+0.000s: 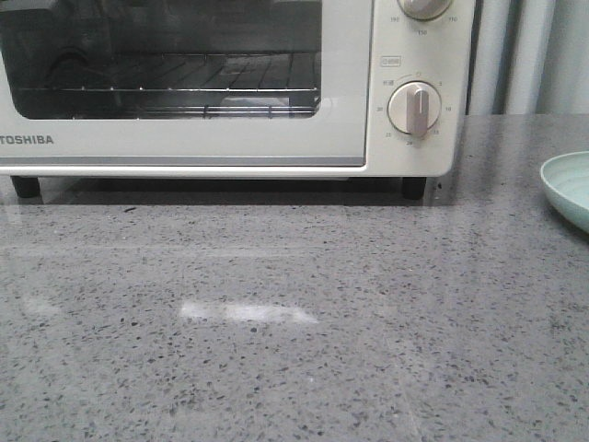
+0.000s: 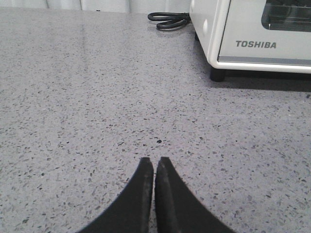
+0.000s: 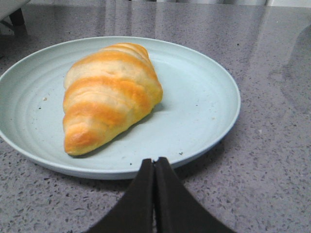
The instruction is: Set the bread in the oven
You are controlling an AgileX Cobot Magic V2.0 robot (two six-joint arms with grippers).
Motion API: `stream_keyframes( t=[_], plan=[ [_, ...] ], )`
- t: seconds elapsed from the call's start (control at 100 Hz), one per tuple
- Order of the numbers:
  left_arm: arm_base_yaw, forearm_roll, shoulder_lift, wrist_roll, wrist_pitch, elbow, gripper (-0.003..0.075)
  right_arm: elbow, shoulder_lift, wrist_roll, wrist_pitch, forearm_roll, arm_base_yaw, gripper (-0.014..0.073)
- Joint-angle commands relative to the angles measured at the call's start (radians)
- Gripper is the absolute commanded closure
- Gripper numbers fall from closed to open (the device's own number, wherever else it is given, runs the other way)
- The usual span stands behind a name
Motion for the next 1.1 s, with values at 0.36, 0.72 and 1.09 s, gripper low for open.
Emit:
stream_keyframes(
  t=[0.36,0.72,1.09],
  plan=[
    [0.001,0.087,0.005,-0.002,-0.134,0.026,0.0741,0.012,-0.023,-0.005,-0.028,0.005,0.002,0.0670],
    [0.001,0.036,0.005,-0.004,-0.538,0.026,0.0741,0.012,-0.023,-0.005,-0.279,0.007,0.002,0.0670],
    [0.001,-0.008,0.005,-0.009,-0.795,0.024,0.0741,0.009,-0.023,0.164,-1.225,-0.009,0.002,0.0670]
  ],
)
